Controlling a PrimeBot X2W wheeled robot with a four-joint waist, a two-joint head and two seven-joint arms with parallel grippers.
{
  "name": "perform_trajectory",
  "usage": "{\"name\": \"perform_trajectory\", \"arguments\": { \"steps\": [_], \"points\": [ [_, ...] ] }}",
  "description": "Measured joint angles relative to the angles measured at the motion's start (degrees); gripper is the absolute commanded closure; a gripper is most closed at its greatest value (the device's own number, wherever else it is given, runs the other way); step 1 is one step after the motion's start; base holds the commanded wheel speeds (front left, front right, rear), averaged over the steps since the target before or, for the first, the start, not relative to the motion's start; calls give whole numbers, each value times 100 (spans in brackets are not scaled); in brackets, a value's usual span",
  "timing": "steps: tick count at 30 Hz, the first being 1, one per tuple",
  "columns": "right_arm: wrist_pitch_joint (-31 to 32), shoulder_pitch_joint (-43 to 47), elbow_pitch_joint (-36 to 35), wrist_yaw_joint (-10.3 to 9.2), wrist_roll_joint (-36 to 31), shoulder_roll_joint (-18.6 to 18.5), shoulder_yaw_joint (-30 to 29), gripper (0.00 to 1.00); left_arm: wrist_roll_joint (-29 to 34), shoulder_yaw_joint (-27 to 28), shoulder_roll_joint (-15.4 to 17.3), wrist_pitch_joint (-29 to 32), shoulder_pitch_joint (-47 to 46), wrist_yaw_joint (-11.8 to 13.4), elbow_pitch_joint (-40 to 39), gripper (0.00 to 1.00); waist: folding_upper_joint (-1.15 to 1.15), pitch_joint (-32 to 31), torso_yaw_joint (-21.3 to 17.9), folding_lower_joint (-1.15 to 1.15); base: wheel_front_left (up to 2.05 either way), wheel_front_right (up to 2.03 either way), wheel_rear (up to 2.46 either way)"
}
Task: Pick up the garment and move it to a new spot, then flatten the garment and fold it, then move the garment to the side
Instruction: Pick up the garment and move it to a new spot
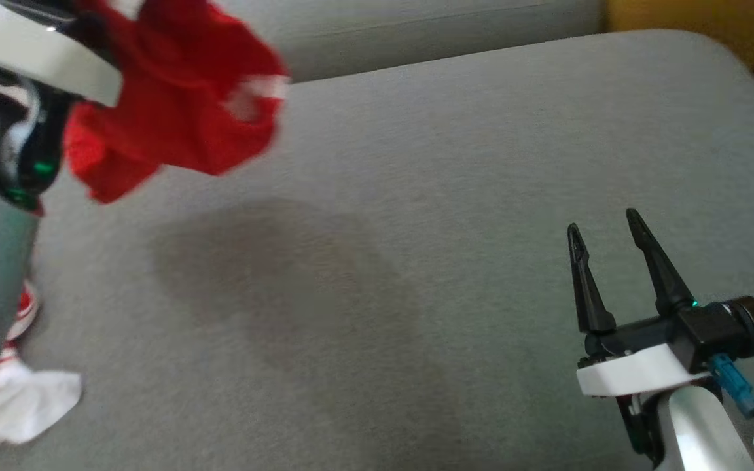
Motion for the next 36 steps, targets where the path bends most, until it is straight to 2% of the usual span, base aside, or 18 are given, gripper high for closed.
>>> {"name": "perform_trajectory", "arguments": {
  "steps": [8,12,15,22,25,27,28,29,33,34,36],
  "points": [
    [0,31,7,0,178,7,51,0,-579,-249,-784,172,-36,-18,-293,100,0,-176,-802,1,0,0,0],
    [0,38,7,0,178,7,52,0,-721,-433,-1015,164,10,-63,-47,100,0,-168,-1045,1,0,0,0],
    [0,38,7,0,191,8,47,0,-786,-565,-1112,32,396,-70,301,100,0,-122,-1139,1,0,0,0],
    [0,32,5,0,278,10,56,0,-746,-624,-1198,-1178,2140,-18,1493,100,0,109,-1245,2,0,0,0],
    [0,31,52,0,261,10,35,0,-773,-460,-1350,-1702,2444,0,2011,100,0,177,-1181,2,0,0,0],
    [0,34,74,0,215,14,19,0,-803,-261,-1500,-1845,2483,-12,2124,100,0,187,-1099,1,0,0,0],
    [0,35,80,0,211,14,-1,0,-786,-144,-1568,-1881,2482,2,2131,16,0,187,-1052,2,0,0,0],
    [0,36,89,0,211,15,-23,0,-672,4,-1621,-1885,2490,52,2089,0,0,182,-996,2,0,0,0],
    [0,60,171,0,212,21,-118,0,108,889,-1823,-1903,2802,312,1337,0,0,121,-744,2,0,0,0],
    [0,60,171,0,212,21,-118,0,108,889,-1823,-1903,2802,312,1337,0,0,121,-744,2,0,0,0],
    [0,85,226,0,214,25,-202,0,492,1411,-2051,-1913,3208,491,840,0,0,57,-613,2,0,0,0]
  ]
}}
